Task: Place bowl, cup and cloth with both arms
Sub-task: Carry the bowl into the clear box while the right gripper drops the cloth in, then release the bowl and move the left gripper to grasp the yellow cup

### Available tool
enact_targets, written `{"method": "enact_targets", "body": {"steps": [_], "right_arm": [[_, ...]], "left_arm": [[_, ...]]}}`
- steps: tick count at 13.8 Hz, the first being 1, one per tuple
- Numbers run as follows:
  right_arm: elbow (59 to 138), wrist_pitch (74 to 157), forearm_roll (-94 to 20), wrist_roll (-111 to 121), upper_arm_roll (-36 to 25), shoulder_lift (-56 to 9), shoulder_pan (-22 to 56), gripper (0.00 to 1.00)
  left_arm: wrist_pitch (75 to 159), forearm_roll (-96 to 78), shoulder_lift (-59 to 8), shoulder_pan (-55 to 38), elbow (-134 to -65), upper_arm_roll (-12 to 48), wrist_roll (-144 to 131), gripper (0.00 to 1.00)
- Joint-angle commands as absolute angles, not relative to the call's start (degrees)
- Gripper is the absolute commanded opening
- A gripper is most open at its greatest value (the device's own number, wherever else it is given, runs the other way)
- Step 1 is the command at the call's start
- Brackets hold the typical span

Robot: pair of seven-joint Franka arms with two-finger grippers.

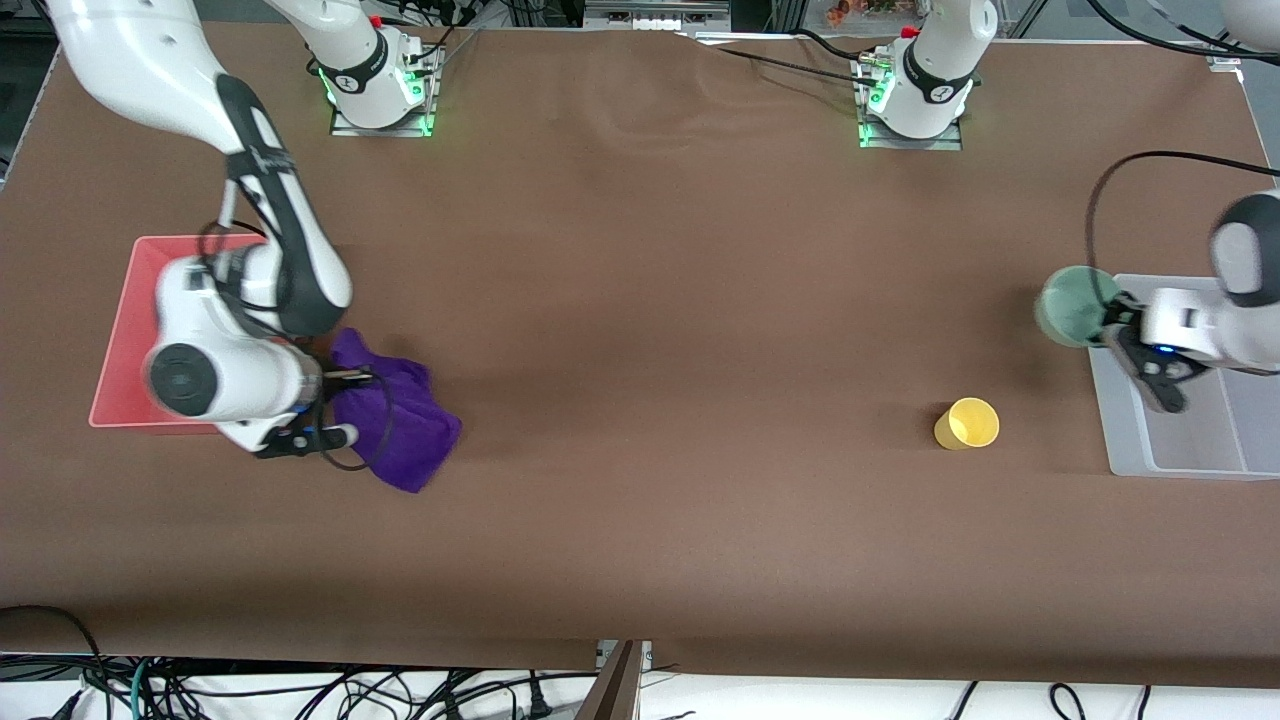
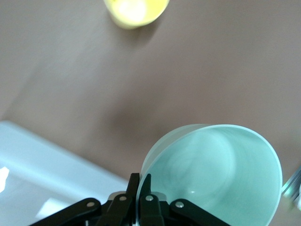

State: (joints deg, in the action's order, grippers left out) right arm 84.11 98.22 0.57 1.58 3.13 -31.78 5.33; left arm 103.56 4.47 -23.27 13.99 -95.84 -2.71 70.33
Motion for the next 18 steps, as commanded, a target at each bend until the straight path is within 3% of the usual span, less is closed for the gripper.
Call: {"method": "enact_targets", "body": {"steps": [1,3,5,7,9,10,12,15,17,18], "right_arm": [[74.73,84.95,1.32,9.37,0.11,-31.64,4.40,0.00],[70.51,76.33,1.41,16.93,-4.20,-30.59,4.39,0.00],[68.56,69.46,1.58,24.57,-9.90,-30.06,4.39,0.00],[68.29,68.38,1.58,33.35,-15.97,-29.45,4.31,0.00],[68.90,69.51,1.58,38.22,-20.20,-29.62,4.31,0.00],[70.65,70.65,1.58,39.10,-21.17,-29.79,4.22,0.00],[75.21,74.42,1.58,39.37,-21.36,-30.23,4.13,0.00],[81.45,79.70,1.49,39.37,-21.45,-30.85,4.13,0.00],[85.50,82.60,1.06,39.29,-21.79,-31.11,4.13,0.00],[86.74,83.66,0.79,39.20,-21.88,-31.55,4.13,0.41]], "left_arm": [[101.42,9.30,-30.22,18.35,-86.33,-2.20,75.84,0.00],[103.00,10.63,-34.17,22.22,-82.55,-2.20,79.00,0.00],[110.26,10.11,-37.86,26.00,-81.91,-2.20,82.60,0.00],[117.48,9.49,-41.12,27.77,-81.91,-2.11,83.23,0.00],[119.35,8.18,-42.18,27.77,-81.91,-2.11,83.15,0.03],[119.36,6.87,-42.62,27.77,-81.91,-2.11,83.06,0.29],[119.36,4.23,-42.89,27.77,-81.91,-2.02,82.71,1.00],[116.91,2.46,-38.87,27.25,-81.65,-1.50,82.62,1.00],[110.60,2.20,-34.30,25.50,-80.78,-0.71,81.57,1.00],[106.39,1.68,-32.45,24.10,-80.16,0.08,78.34,1.00]]}}
